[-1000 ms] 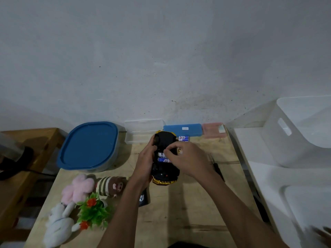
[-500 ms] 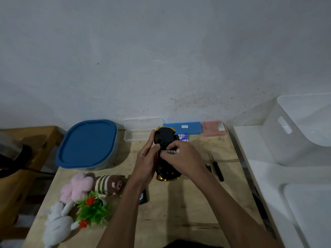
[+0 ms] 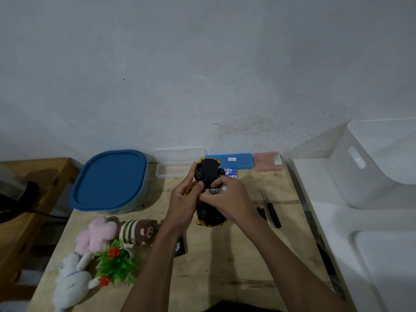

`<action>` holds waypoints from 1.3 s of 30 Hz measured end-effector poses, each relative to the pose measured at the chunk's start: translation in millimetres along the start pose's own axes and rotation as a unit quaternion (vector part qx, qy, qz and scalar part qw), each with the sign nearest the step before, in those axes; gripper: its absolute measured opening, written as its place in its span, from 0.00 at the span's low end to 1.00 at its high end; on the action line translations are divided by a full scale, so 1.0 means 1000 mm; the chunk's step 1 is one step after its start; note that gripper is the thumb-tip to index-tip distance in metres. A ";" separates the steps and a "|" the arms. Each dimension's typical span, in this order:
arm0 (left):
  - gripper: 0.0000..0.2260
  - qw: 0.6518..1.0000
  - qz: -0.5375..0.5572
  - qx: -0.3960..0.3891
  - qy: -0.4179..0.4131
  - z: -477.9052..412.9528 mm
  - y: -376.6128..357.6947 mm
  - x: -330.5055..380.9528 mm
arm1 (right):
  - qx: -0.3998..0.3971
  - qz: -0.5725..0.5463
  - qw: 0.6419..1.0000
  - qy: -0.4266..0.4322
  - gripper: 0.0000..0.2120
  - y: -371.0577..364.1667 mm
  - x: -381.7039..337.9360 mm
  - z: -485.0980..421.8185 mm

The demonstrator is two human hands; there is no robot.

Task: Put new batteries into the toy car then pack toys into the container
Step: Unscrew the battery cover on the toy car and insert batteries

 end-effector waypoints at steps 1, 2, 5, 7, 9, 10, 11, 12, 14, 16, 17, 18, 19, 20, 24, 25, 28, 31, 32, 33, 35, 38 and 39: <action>0.24 1.000 -0.002 0.000 -0.001 0.000 0.000 0.000 | 0.001 -0.003 1.000 0.003 0.14 0.000 0.001 0.000; 0.24 1.000 -0.004 0.001 -0.002 -0.001 0.000 -0.001 | 0.002 -0.006 1.000 0.005 0.14 0.000 0.001 0.000; 0.23 1.000 -0.003 0.002 -0.003 -0.002 0.001 -0.002 | 0.006 -0.020 1.000 0.004 0.14 0.000 0.004 0.000; 0.23 1.000 0.003 -0.001 0.002 -0.002 0.000 -0.003 | 0.008 -0.031 0.999 0.003 0.14 0.001 0.005 0.001; 0.23 1.000 0.010 -0.003 0.007 -0.002 -0.001 -0.003 | 0.007 -0.039 0.999 0.010 0.13 0.002 0.005 0.001; 0.23 1.000 0.014 -0.004 0.009 -0.003 -0.001 -0.003 | 0.008 -0.043 0.999 0.013 0.12 0.002 0.005 0.002; 0.23 1.000 0.017 -0.005 0.011 -0.003 -0.002 -0.003 | 0.010 -0.047 0.999 0.017 0.11 0.003 0.005 0.002; 0.23 1.000 0.019 -0.007 0.015 -0.003 -0.002 -0.003 | 0.015 -0.049 0.998 0.021 0.09 0.003 0.005 0.003; 0.22 1.000 0.020 -0.007 0.021 -0.003 -0.003 -0.002 | 0.023 -0.046 0.998 0.034 0.06 0.004 0.005 0.005; 0.22 0.999 0.020 -0.006 0.026 -0.003 -0.004 -0.003 | 0.017 -0.045 0.998 0.049 0.05 0.003 0.005 0.008; 0.22 0.999 0.023 -0.005 0.029 -0.003 -0.004 -0.003 | 0.005 -0.048 0.997 0.053 0.05 0.003 0.006 0.009; 0.22 0.999 0.025 -0.005 0.032 -0.003 -0.004 -0.003 | -0.015 -0.052 0.997 0.056 0.06 0.003 0.006 0.010; 0.22 0.999 0.026 -0.006 0.034 -0.003 -0.004 -0.003 | -0.039 -0.049 0.996 0.061 0.08 0.003 0.006 0.011; 0.22 0.999 0.024 -0.006 0.036 -0.003 -0.004 -0.003 | -0.063 -0.027 0.995 0.070 0.09 0.004 0.006 0.011; 0.22 0.999 0.017 -0.011 0.037 0.000 -0.006 -0.003 | -0.073 0.155 0.972 0.160 0.13 0.010 -0.003 0.004; 0.22 0.999 0.019 -0.014 0.040 0.001 -0.008 -0.003 | -0.053 0.161 0.970 0.175 0.13 0.013 -0.006 0.003; 0.22 0.998 0.042 -0.015 0.054 0.003 -0.011 -0.002 | 0.033 0.037 0.992 0.120 0.16 0.024 -0.010 -0.003; 0.22 0.995 0.070 -0.003 0.064 0.001 -0.010 0.000 | 0.027 -0.281 0.955 -0.087 0.18 0.026 -0.004 -0.011; 0.22 0.995 0.075 0.000 0.065 0.000 -0.009 0.001 | 0.012 -0.390 0.911 -0.137 0.17 0.025 -0.004 -0.013; 0.22 0.995 0.079 0.002 0.064 0.000 -0.008 0.002 | -0.003 -0.471 0.865 -0.172 0.16 0.025 -0.004 -0.013; 0.22 0.995 0.084 0.004 0.063 -0.001 -0.007 0.003 | -0.022 -0.554 0.807 -0.204 0.14 0.023 -0.002 -0.011; 0.22 0.994 0.088 0.010 0.065 -0.002 -0.006 0.003 | -0.019 -0.578 0.787 -0.213 0.13 0.022 0.007 -0.010; 0.22 0.994 0.088 0.011 0.066 -0.002 -0.005 0.003 | -0.015 -0.578 0.787 -0.216 0.13 0.022 0.008 -0.009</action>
Point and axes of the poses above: each hand's wrist, its own z-axis away from the middle knuckle, its own y-axis out of the back of the hand, x = y × z, the point moved 4 cm from there along -z, towards the middle knuckle, and after that the axes turned 8 degrees about x, right-handed, at the moved point
